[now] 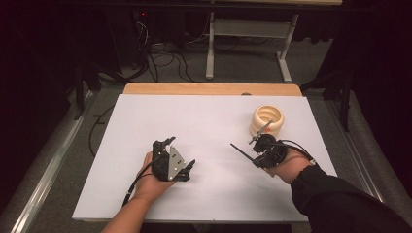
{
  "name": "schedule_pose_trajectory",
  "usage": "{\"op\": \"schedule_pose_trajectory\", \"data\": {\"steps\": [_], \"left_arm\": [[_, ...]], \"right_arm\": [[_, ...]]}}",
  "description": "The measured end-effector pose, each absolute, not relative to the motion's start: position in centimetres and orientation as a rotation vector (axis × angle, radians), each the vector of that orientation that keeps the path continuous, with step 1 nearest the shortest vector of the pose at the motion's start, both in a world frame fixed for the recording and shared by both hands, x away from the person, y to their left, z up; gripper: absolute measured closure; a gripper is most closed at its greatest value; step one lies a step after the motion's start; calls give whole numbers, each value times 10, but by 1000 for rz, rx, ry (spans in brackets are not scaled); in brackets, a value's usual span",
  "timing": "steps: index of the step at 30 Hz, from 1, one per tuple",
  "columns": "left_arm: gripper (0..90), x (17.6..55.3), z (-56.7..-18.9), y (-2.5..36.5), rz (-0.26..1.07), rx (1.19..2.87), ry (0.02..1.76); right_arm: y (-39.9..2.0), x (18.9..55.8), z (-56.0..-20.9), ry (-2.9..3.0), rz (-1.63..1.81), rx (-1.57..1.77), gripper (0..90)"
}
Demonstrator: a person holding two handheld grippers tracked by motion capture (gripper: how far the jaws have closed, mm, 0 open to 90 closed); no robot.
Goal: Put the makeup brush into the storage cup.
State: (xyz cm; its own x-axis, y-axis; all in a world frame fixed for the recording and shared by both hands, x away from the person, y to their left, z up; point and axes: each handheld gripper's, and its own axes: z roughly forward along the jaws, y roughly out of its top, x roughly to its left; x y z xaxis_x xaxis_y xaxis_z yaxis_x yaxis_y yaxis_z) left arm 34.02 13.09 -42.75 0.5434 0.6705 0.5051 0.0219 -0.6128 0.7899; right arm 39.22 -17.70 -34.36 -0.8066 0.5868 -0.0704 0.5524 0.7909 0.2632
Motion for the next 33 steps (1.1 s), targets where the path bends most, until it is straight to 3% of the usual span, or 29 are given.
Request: {"op": "schedule_pose_trajectory", "data": {"steps": [33], "left_arm": [[68,327,-434,114,1435,2174,214]], "right_arm": [[-153,392,-335,2873,301,811,852]]}}
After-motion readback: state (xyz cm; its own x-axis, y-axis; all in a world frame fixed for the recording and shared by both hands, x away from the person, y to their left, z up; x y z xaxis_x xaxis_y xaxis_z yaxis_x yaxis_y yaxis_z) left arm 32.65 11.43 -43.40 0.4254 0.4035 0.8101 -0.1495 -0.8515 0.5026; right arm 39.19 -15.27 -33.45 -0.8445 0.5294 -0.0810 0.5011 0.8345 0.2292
